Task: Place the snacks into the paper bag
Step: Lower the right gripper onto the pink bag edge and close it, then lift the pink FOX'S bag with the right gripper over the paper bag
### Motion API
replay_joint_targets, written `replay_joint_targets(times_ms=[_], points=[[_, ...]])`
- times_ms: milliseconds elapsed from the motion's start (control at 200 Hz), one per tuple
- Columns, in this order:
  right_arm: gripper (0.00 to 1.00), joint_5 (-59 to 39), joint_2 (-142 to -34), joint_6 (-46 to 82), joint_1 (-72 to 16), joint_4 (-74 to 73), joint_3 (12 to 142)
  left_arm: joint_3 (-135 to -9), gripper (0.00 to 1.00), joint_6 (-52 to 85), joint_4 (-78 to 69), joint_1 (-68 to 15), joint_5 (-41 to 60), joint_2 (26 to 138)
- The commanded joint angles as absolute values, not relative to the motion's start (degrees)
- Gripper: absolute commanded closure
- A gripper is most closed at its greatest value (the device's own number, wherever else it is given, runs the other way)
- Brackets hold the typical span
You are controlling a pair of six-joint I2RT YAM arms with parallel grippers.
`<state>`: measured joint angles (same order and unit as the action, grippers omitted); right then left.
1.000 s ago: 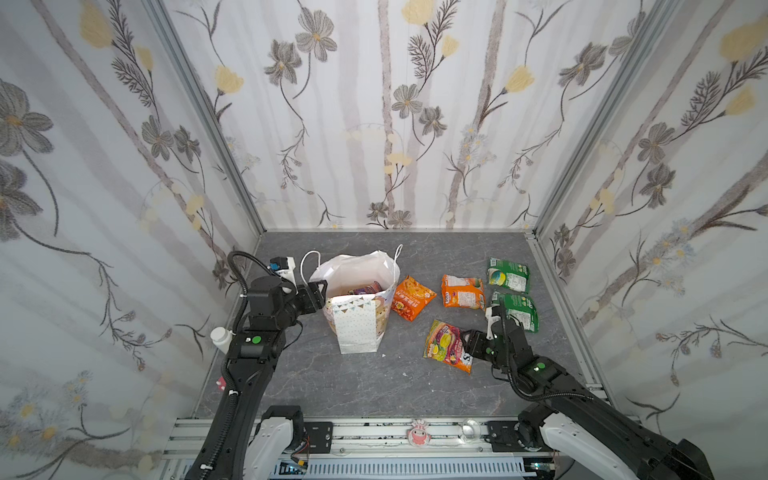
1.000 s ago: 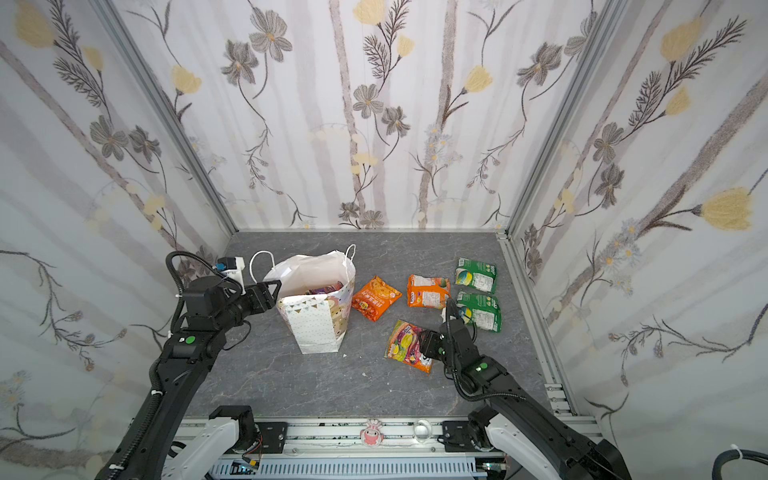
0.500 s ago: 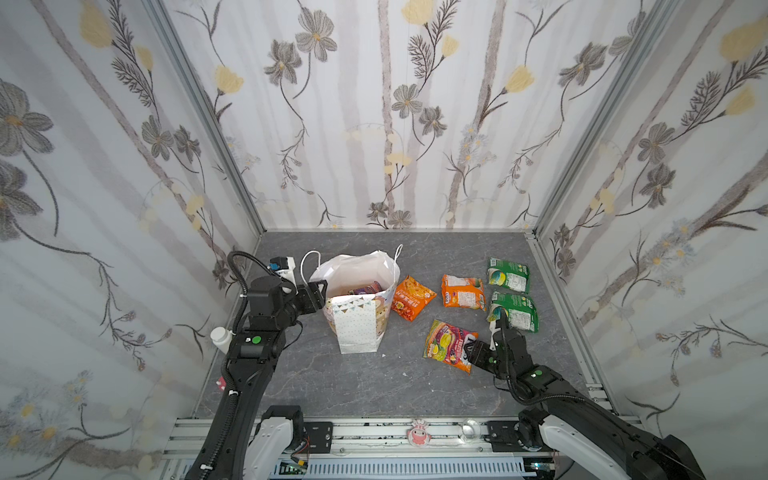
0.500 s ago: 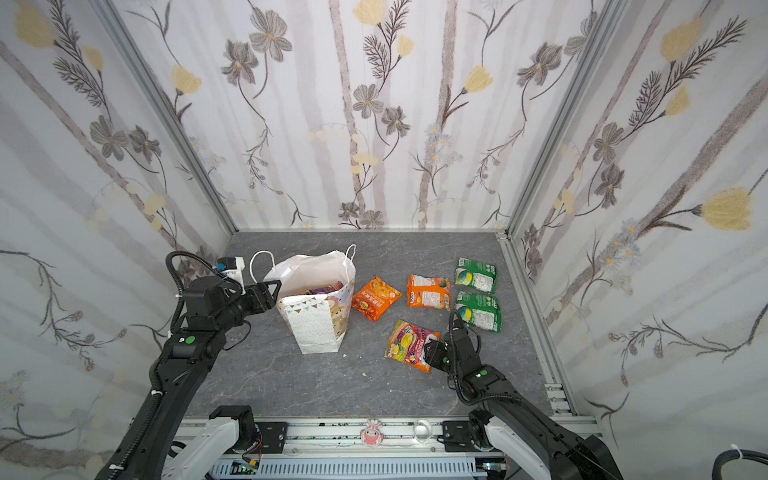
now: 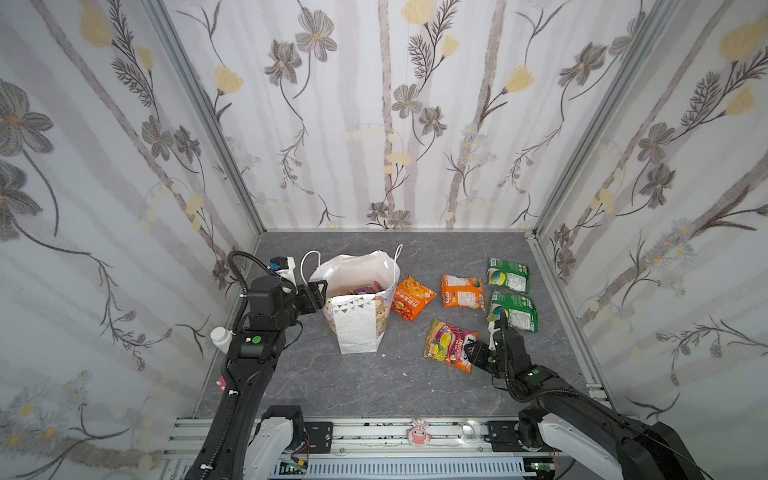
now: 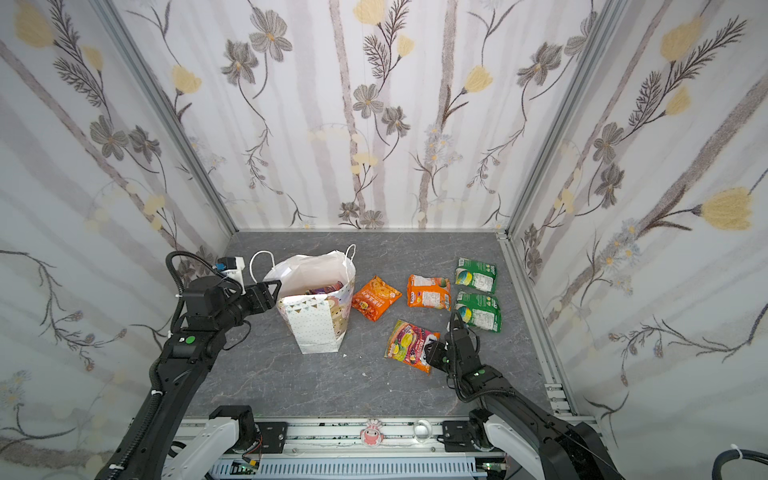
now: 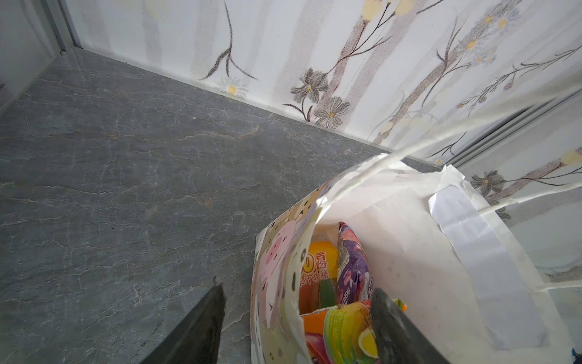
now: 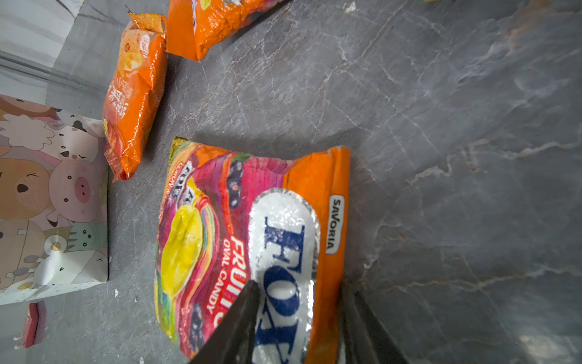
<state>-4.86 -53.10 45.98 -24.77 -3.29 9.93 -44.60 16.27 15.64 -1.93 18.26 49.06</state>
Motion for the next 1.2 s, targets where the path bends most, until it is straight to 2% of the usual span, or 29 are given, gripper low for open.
replay_joint_targets(times_ms=[0, 155, 260, 445, 774, 1194], points=[[0.66, -5.8, -54.35, 46.15, -24.62, -5.67, 9.81, -44.69, 0.28, 15.64, 14.68, -1.94, 18.5, 49.03], [0.76, -6.06, -54.76, 46.14, -24.69, -6.15, 9.93, -44.69, 0.28, 15.64, 14.68, -1.92, 18.52, 49.23], [0.9, -5.96, -54.28, 46.14, -24.6, -5.95, 9.93, -44.74, 0.28, 15.65, 14.68, -1.97, 18.5, 49.18], [1.0, -5.57, -52.72, 45.97, -24.52, -4.63, 9.93, -44.73, 0.28, 15.6, 14.75, -1.89, 18.46, 49.05], [1.0, -8.49, -47.07, 44.72, -24.39, -2.81, 11.96, -44.75, 0.28, 15.56, 14.79, -1.93, 18.37, 48.87], [1.0, -14.38, -44.45, 41.32, -24.5, 1.23, 22.16, -44.74, 0.28, 15.56, 14.78, -1.91, 18.28, 48.38]])
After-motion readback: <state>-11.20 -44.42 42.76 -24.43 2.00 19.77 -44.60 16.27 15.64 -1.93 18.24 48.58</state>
